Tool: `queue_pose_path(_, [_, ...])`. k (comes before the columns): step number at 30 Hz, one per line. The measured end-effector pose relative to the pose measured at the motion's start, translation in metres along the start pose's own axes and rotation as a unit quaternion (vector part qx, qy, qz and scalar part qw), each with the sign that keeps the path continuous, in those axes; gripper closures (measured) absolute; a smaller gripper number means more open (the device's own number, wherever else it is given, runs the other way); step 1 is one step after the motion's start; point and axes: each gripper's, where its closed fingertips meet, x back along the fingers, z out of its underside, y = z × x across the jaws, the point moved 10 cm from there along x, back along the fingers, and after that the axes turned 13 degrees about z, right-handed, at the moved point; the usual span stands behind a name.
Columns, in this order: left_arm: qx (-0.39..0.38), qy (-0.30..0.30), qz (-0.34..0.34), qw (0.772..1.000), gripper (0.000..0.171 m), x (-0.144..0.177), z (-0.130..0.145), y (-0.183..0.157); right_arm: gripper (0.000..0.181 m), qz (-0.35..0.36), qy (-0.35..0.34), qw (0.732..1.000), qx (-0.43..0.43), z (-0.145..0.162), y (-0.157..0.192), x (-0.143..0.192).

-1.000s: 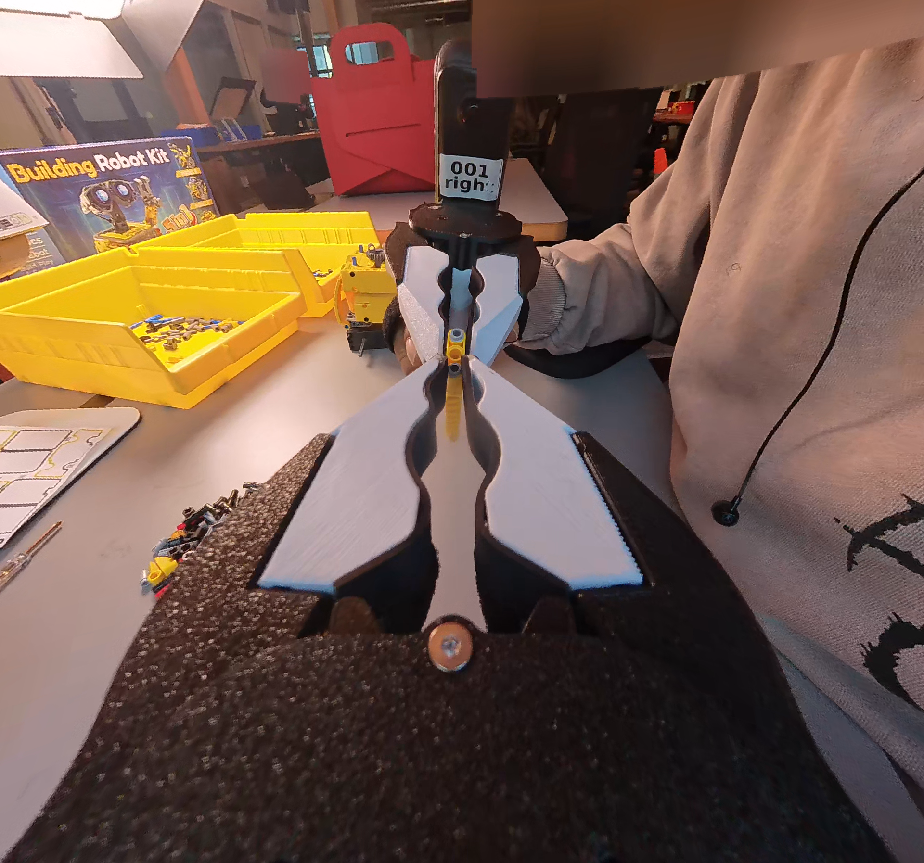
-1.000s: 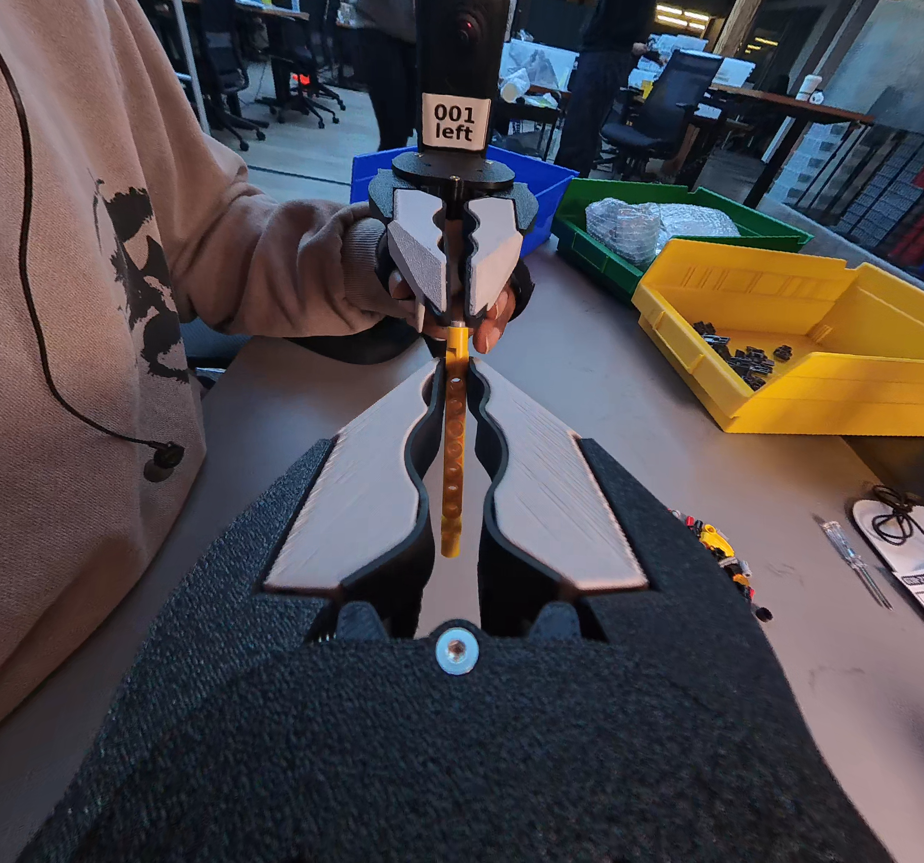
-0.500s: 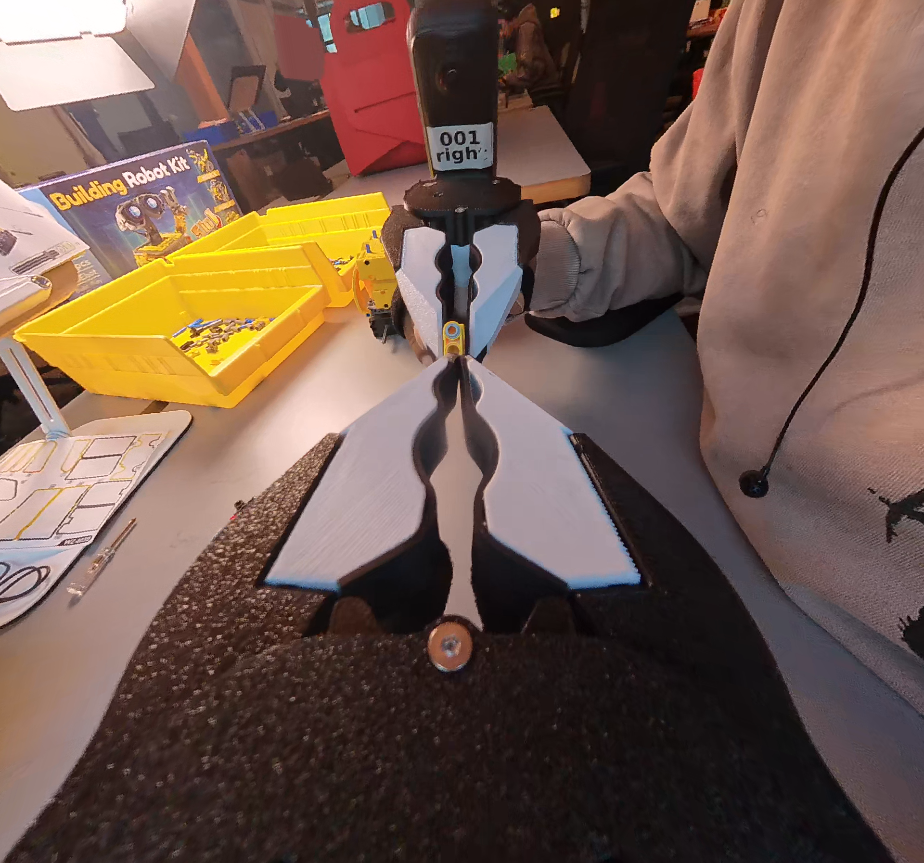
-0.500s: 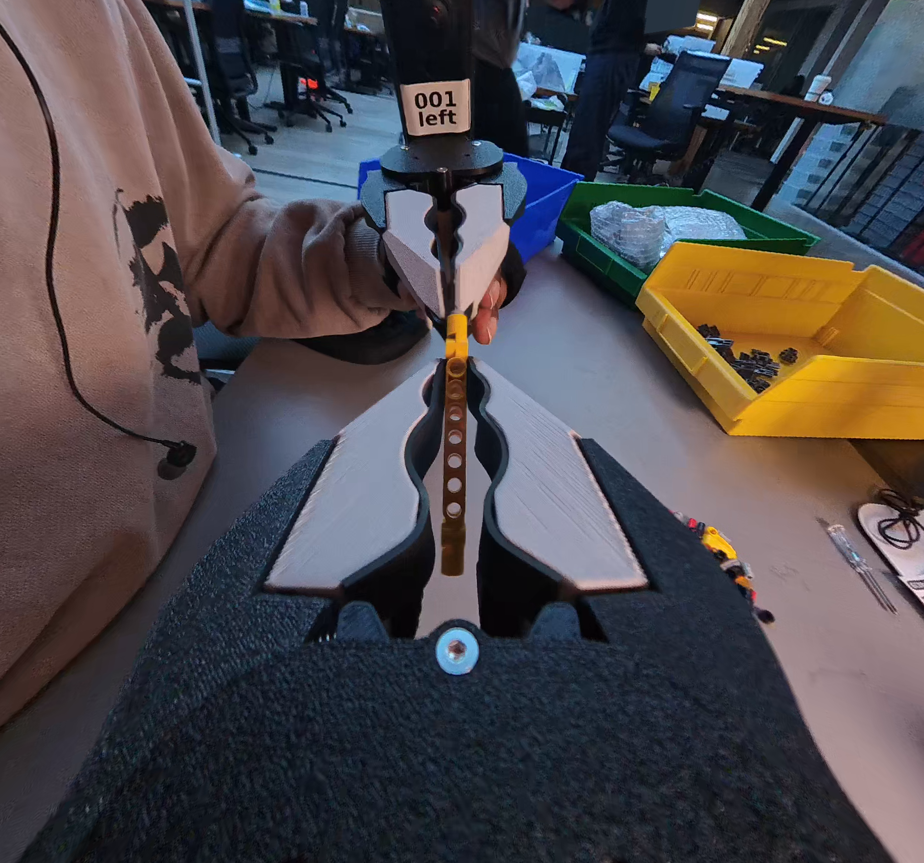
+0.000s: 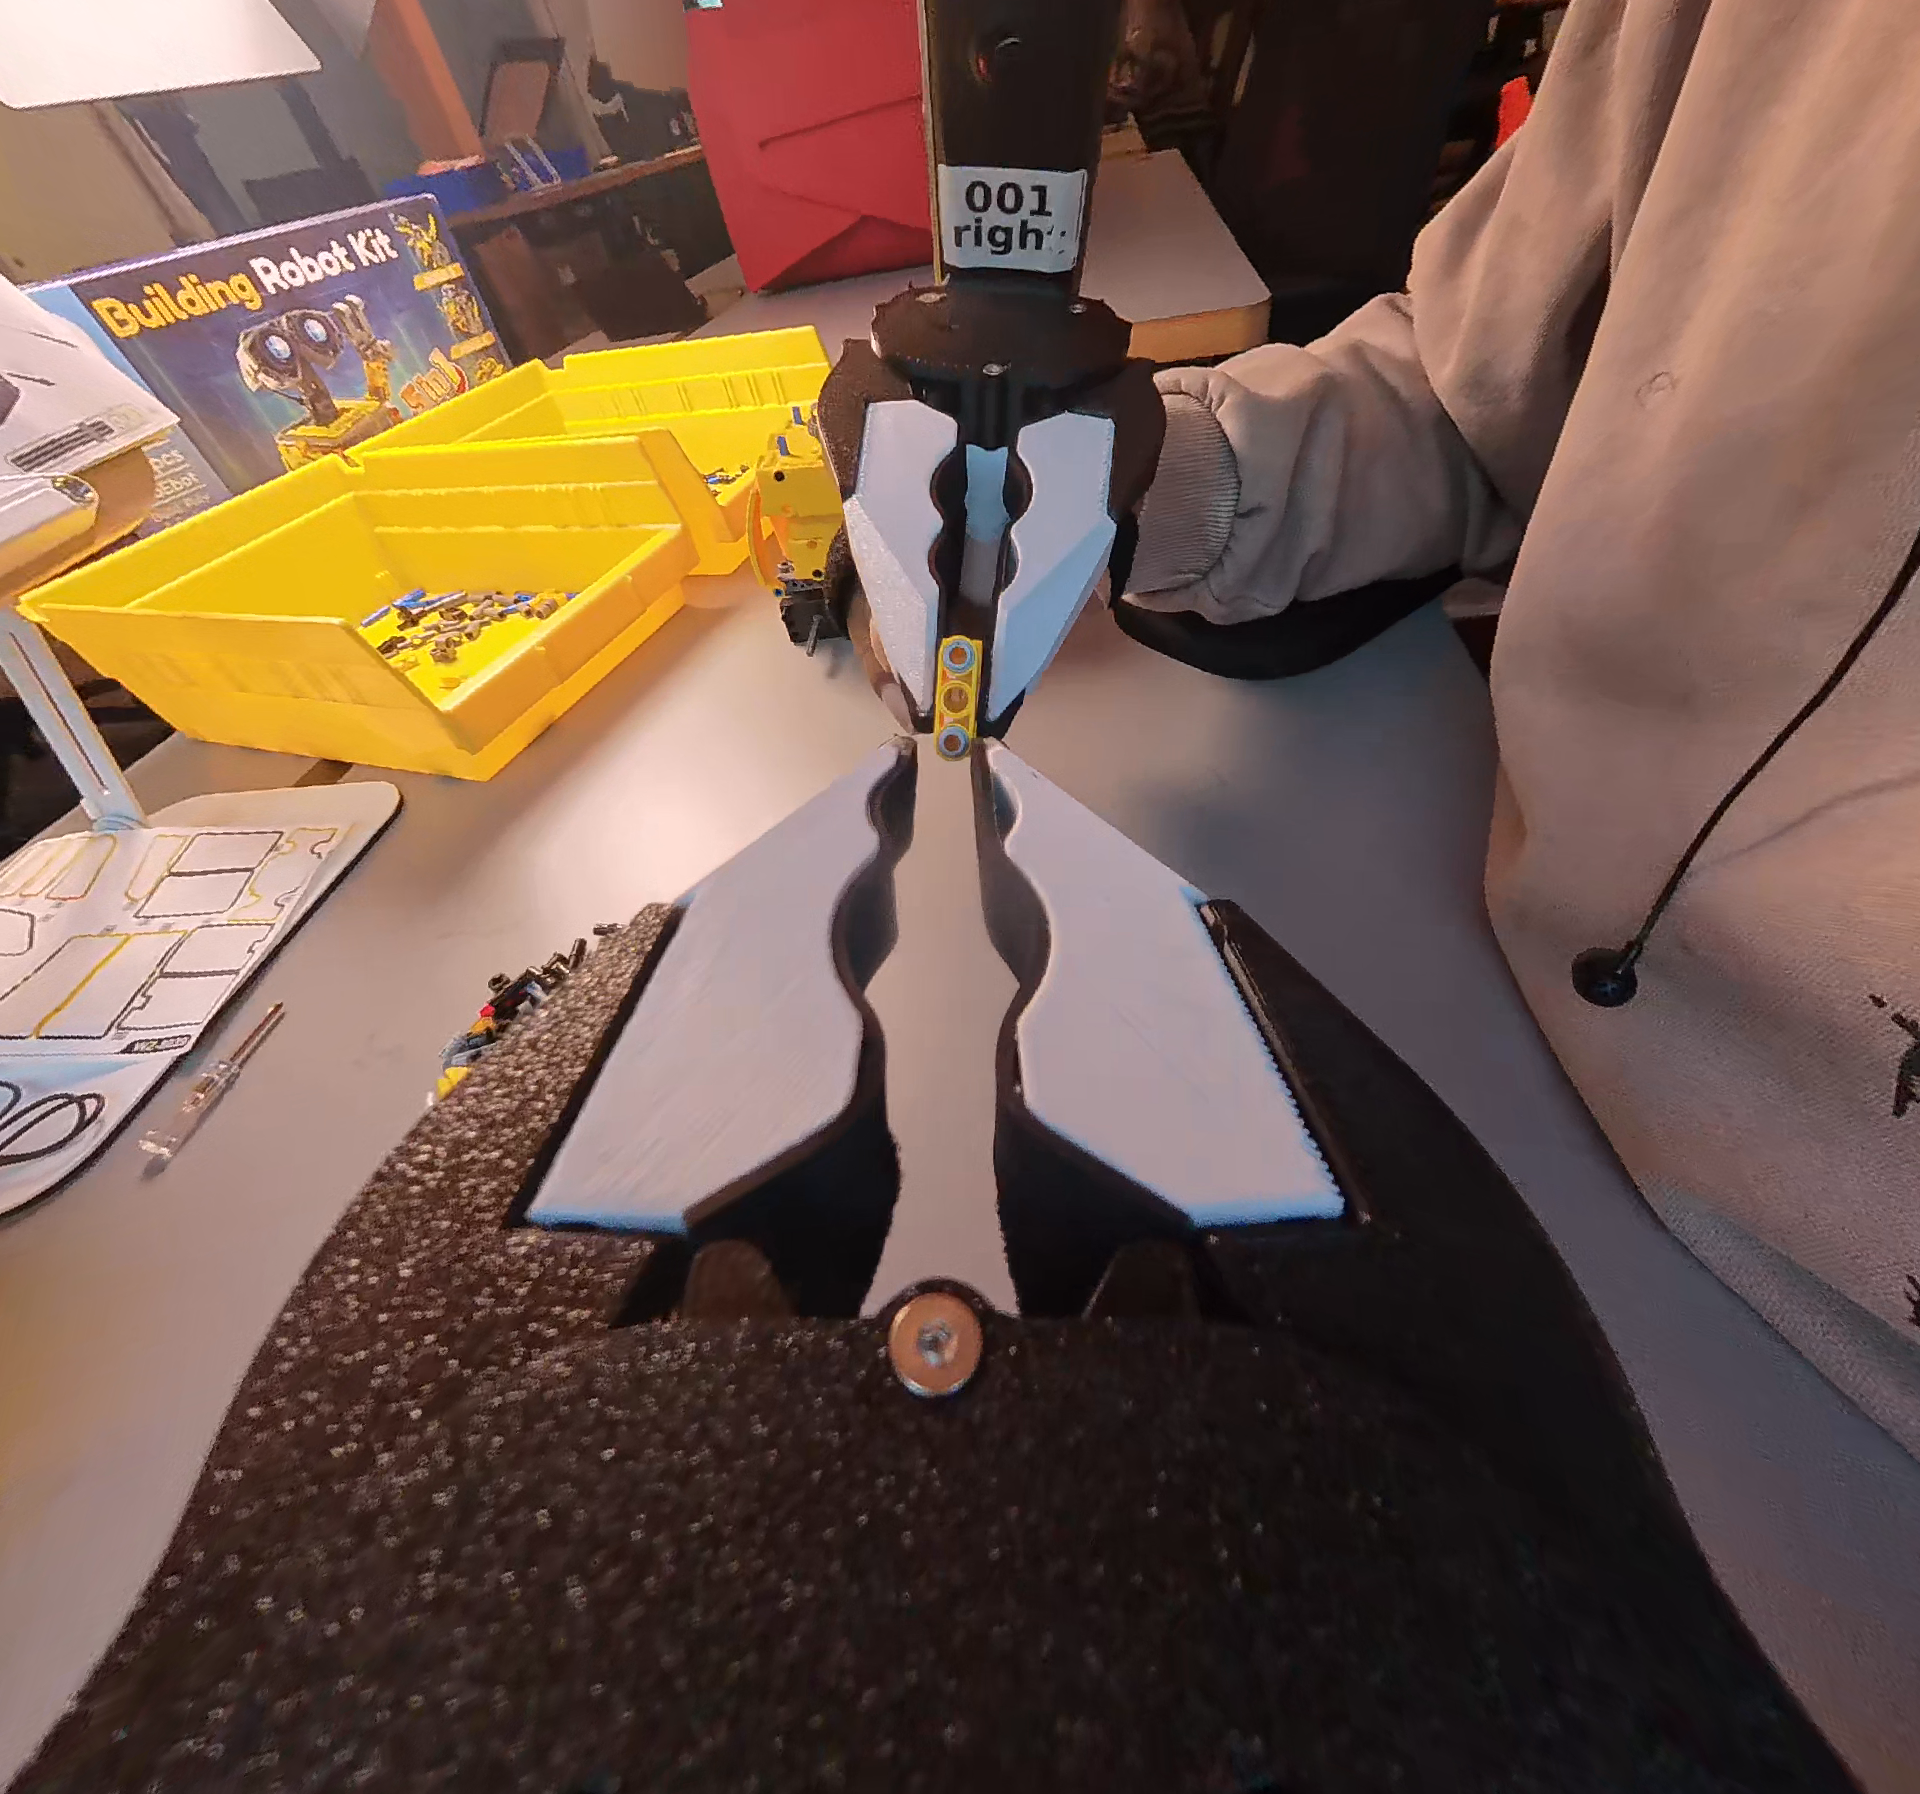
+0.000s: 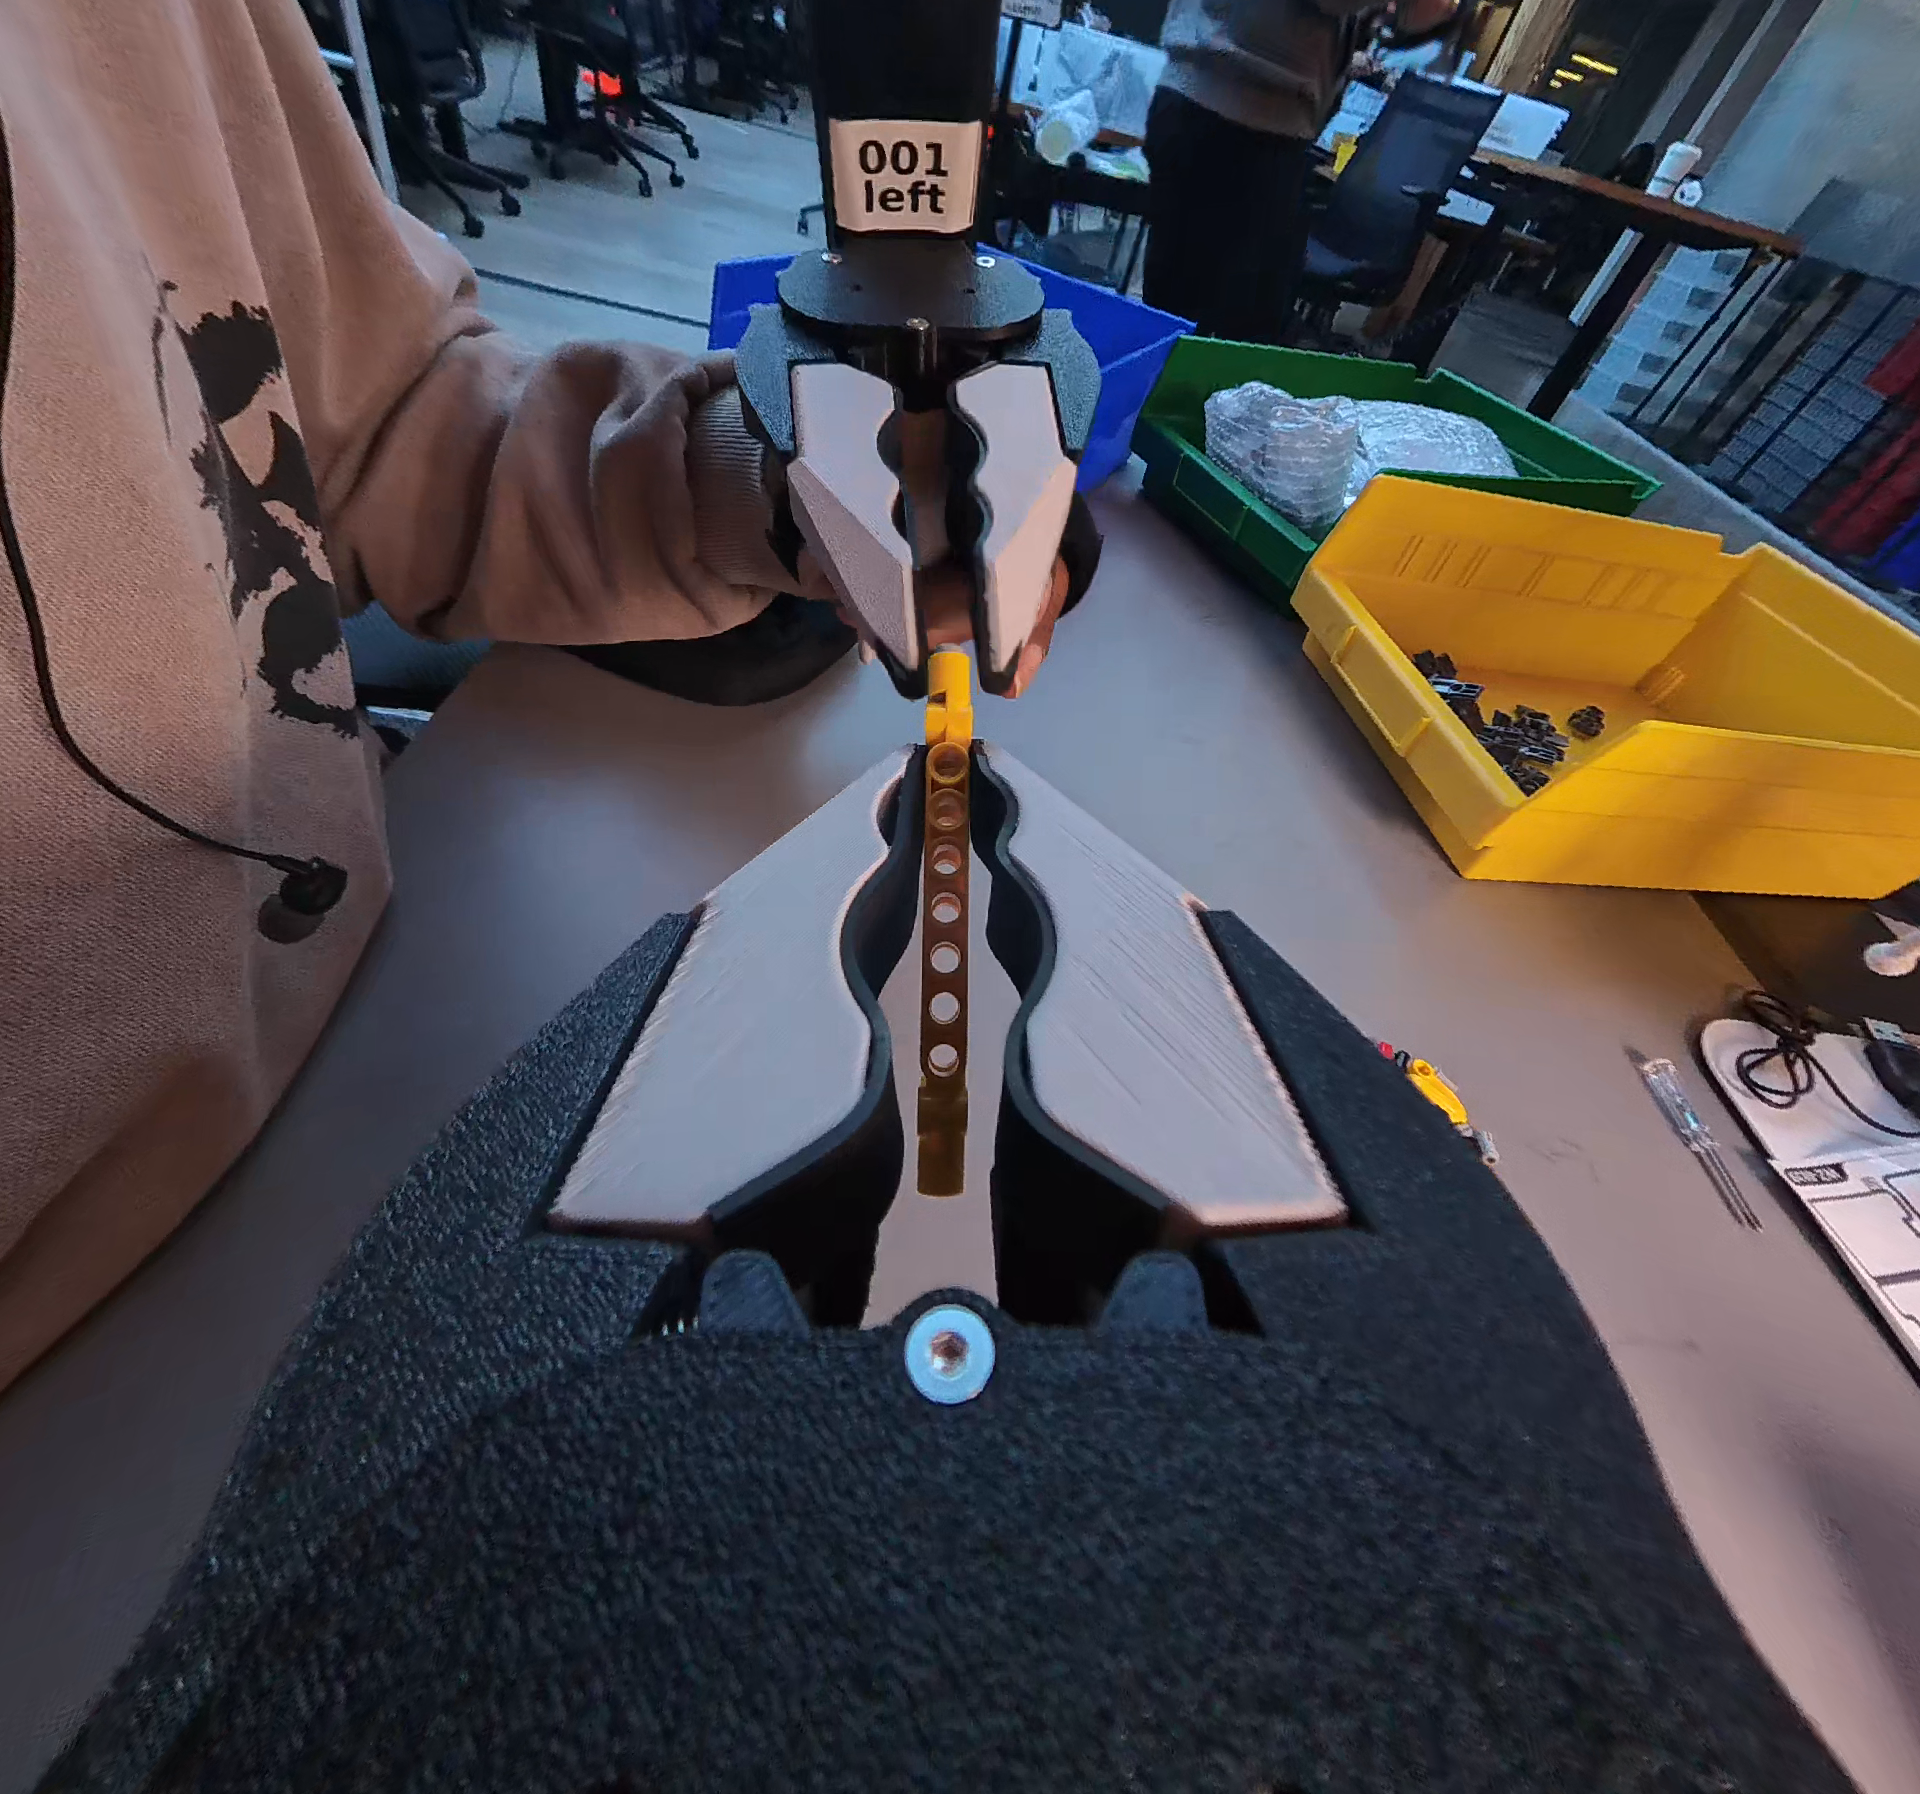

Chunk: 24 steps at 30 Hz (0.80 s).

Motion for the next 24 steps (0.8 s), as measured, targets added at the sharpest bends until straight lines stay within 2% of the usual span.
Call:
queue_pose_path(7, [-0.005,0.026,0.009,1.000,0.166,-0.003,0.002,-0.002,0.175,-0.001,0.015,1.000,0.023,0.002,0.004,-0.002])
queue_pose_path(15, [-0.044,0.105,-0.004,0.994,0.169,-0.009,0.007,-0.006,0.175,-0.002,0.057,0.996,0.076,0.008,0.007,-0.003])
queue_pose_path(22, [-0.045,0.117,0.003,0.992,0.171,-0.008,0.008,-0.008,0.175,-0.006,0.064,0.994,0.092,0.010,0.009,-0.003])
queue_pose_path(24, [-0.039,0.097,-0.003,0.995,0.171,0.000,0.004,-0.006,0.175,0.016,0.087,0.990,0.110,0.016,0.003,0.000])
